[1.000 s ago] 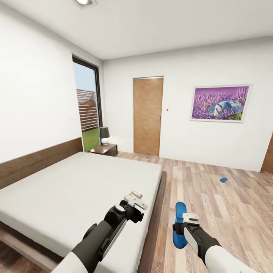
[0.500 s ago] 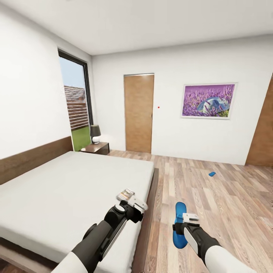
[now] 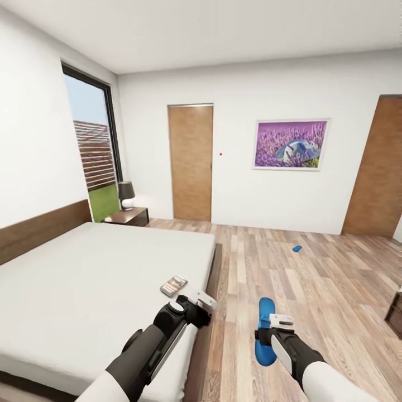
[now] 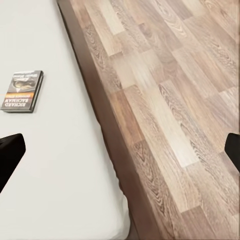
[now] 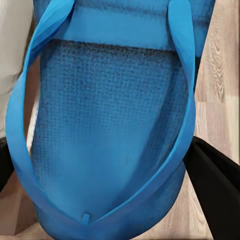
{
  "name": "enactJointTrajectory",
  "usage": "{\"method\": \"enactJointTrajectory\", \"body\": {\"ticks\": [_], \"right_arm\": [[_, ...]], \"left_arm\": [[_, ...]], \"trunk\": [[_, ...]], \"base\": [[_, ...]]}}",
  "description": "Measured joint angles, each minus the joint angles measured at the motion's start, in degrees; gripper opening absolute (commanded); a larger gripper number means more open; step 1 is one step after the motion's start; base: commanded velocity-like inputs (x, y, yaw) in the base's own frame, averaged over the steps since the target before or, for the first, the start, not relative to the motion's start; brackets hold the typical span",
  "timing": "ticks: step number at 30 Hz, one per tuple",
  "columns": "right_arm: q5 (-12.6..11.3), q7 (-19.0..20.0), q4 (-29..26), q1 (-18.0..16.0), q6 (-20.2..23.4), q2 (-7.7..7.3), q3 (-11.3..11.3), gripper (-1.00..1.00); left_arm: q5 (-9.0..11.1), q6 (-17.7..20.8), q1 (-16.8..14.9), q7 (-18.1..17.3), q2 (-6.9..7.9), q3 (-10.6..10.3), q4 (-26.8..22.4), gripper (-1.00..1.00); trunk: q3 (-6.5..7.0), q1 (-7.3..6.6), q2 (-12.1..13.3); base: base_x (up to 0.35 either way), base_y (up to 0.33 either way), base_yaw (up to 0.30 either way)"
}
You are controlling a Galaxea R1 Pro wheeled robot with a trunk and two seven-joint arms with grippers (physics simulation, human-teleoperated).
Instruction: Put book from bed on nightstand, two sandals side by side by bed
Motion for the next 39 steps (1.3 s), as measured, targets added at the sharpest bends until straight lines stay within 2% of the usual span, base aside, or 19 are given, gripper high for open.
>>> {"method": "enactJointTrajectory", "body": {"ticks": [20, 33, 39], "right_arm": [[-0.08, 0.0, -0.07, 0.0, -0.03, -0.27, -0.09, -1.0], [0.06, -0.01, 0.07, 0.0, -0.12, -0.11, 0.05, -1.0], [0.01, -0.09, 0.08, 0.03, -2.26, -0.3, 0.01, -1.0]], "left_arm": [[0.0, -0.05, 0.03, 0.01, 0.0, 0.0, 0.0, 1.0], [0.01, -0.05, 0.03, 0.01, 0.0, 0.0, 0.0, 1.0], [0.01, -0.05, 0.04, 0.01, 0.0, 0.0, 0.0, 1.0]], "trunk": [[-1.53, 0.0, 0.0], [-1.73, 0.0, -0.01], [-1.73, 0.0, -0.01]], "base": [[0.0, 0.0, -0.164], [0.0, 0.0, -0.024], [0.0, 0.0, -0.001]]}}
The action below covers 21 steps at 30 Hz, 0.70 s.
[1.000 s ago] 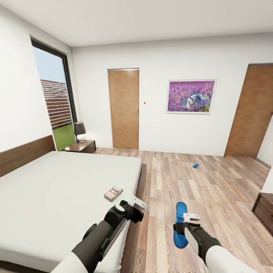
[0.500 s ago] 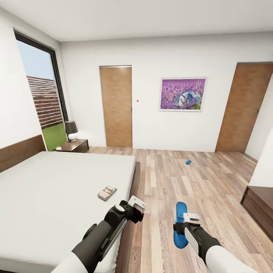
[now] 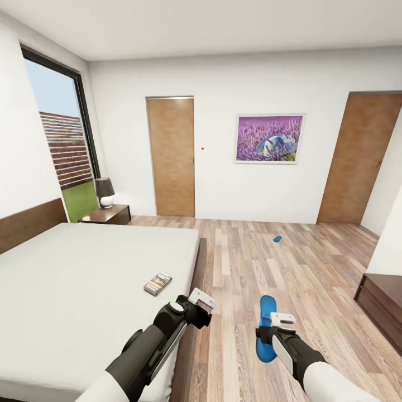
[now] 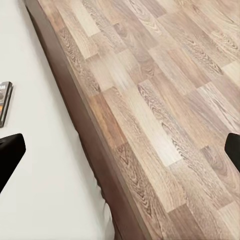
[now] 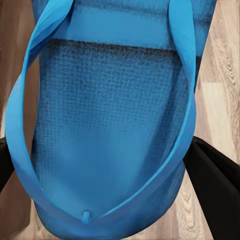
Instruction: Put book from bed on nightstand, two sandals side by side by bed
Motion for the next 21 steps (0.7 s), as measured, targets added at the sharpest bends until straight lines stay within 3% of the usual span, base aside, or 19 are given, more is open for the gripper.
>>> {"method": "enactJointTrajectory", "body": {"ticks": [8, 21], "right_arm": [[-0.06, 0.01, -0.04, 0.37, -0.85, 0.42, 0.04, -1.0], [-0.09, 0.06, -0.04, 0.41, -0.93, 0.45, 0.03, -1.0]], "left_arm": [[-0.01, 0.0, 0.0, 0.0, 0.0, 0.0, 0.01, 1.0], [-0.01, -0.01, 0.01, 0.0, 0.0, 0.0, 0.01, 1.0]], "trunk": [[0.16, 0.0, 0.0], [0.67, 0.0, 0.0]], "base": [[0.0, 0.0, -0.065], [0.0, 0.0, -0.256]]}}
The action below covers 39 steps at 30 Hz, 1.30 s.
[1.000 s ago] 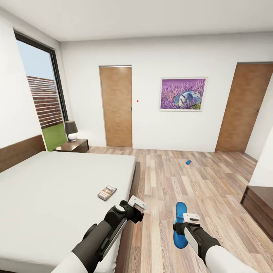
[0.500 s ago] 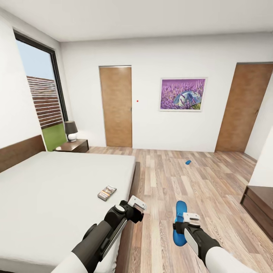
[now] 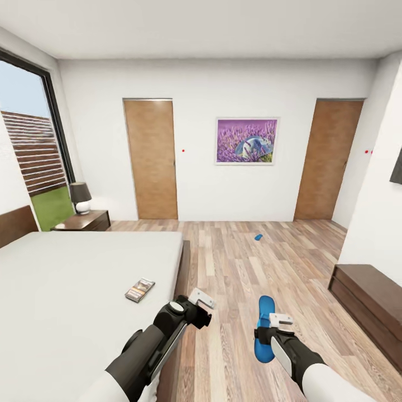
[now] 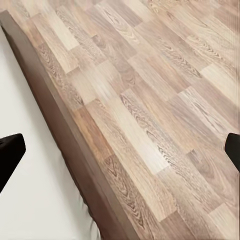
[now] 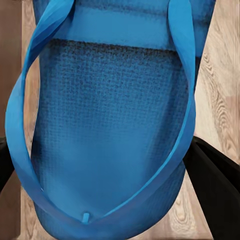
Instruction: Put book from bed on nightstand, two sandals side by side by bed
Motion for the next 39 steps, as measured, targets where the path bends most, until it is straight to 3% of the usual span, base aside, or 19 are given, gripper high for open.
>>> {"method": "enactJointTrajectory", "body": {"ticks": [39], "right_arm": [[-0.02, 0.0, 0.05, 0.0, 0.0, 0.0, 0.02, -1.0]], "left_arm": [[0.0, 0.0, -0.03, 0.0, 0.0, 0.0, 0.0, 1.0]], "trunk": [[0.3, 0.0, 0.0]], "base": [[0.0, 0.0, -0.262]]}}
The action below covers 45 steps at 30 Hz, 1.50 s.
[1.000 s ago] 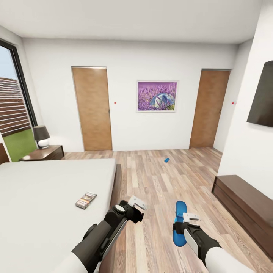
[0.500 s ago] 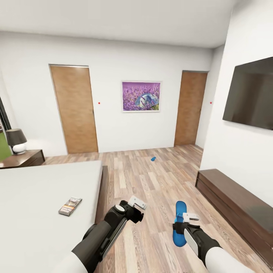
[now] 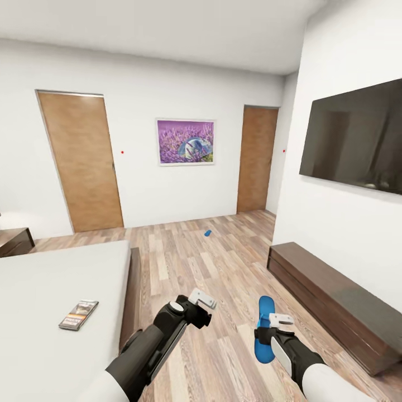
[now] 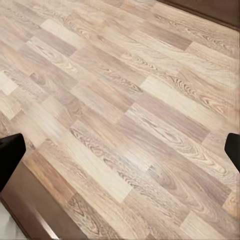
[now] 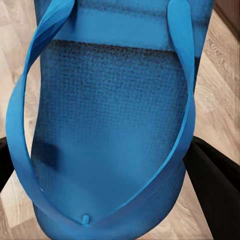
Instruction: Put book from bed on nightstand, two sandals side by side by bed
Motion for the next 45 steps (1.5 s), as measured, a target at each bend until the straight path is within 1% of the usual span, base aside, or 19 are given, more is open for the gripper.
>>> {"method": "enactJointTrajectory", "body": {"ticks": [24, 45], "right_arm": [[0.01, 0.0, -0.01, 0.0, 0.0, 0.0, 0.03, -1.0], [0.01, 0.0, -0.01, 0.0, 0.0, 0.0, 0.03, -1.0]], "left_arm": [[0.0, 0.0, -0.01, 0.0, 0.0, -0.01, 0.0, 1.0], [0.0, 0.0, 0.02, 0.0, 0.0, 0.0, 0.0, 1.0]], "trunk": [[0.0, 0.0, 0.0], [0.0, 0.0, 0.0]], "base": [[0.0, 0.0, -0.23], [0.0, 0.0, -0.151]]}}
